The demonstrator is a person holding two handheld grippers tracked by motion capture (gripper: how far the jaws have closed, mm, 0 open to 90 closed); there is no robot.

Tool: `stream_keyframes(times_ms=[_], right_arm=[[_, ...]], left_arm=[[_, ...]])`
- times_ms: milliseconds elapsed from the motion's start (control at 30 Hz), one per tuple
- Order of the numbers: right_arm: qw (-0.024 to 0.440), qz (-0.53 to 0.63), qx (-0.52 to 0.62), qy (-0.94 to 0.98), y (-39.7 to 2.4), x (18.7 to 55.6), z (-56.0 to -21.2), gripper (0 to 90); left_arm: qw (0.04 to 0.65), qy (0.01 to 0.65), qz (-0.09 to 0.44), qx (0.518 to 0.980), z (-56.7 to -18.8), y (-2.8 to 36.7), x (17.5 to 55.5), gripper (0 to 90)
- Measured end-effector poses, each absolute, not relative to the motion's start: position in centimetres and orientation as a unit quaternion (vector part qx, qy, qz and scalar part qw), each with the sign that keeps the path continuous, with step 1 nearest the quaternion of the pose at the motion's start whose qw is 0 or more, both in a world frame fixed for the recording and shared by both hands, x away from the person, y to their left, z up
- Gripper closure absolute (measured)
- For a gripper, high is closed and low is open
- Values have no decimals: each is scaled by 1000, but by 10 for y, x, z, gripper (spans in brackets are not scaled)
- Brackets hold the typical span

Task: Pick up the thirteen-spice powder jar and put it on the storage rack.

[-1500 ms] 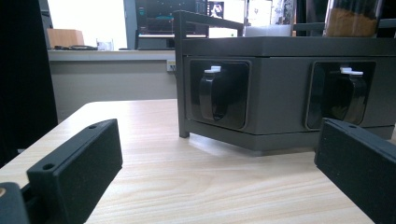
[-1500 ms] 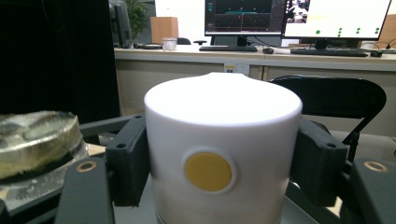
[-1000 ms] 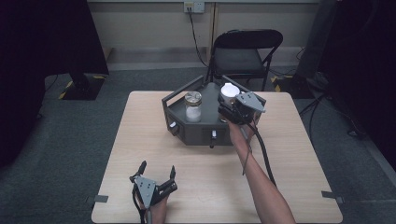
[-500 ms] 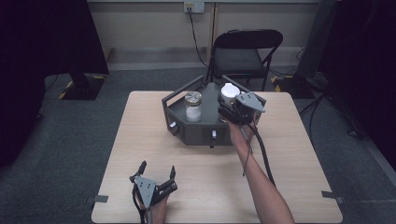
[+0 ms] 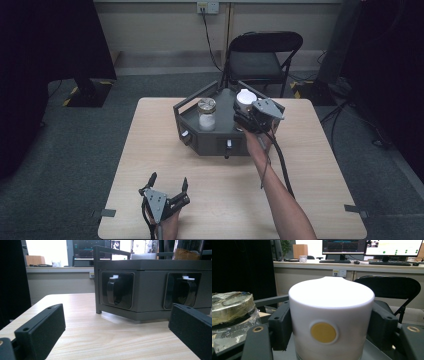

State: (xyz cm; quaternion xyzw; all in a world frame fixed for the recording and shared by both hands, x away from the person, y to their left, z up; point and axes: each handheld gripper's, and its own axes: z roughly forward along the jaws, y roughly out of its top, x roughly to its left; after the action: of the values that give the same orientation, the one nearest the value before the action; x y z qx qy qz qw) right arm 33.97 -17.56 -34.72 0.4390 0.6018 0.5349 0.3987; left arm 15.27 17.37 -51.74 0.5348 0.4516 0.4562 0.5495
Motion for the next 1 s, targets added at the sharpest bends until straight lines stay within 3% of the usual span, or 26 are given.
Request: stream_keyframes(times_ms=[167, 367, 433, 1000], right_arm=[[400, 536, 438, 601, -176, 340, -348, 295], [402, 544, 443, 588, -176, 341, -355, 39], [405, 547, 444, 583, -177, 341, -356, 0], [414, 568, 428, 569, -191, 318, -364, 0]], left_arm=[[549, 452, 456, 535, -517, 174, 153, 2], [550, 452, 456, 535, -517, 174, 153, 2], [550, 452, 456, 535, -518, 174, 153, 2], [549, 452, 457, 534, -517, 174, 153, 2]])
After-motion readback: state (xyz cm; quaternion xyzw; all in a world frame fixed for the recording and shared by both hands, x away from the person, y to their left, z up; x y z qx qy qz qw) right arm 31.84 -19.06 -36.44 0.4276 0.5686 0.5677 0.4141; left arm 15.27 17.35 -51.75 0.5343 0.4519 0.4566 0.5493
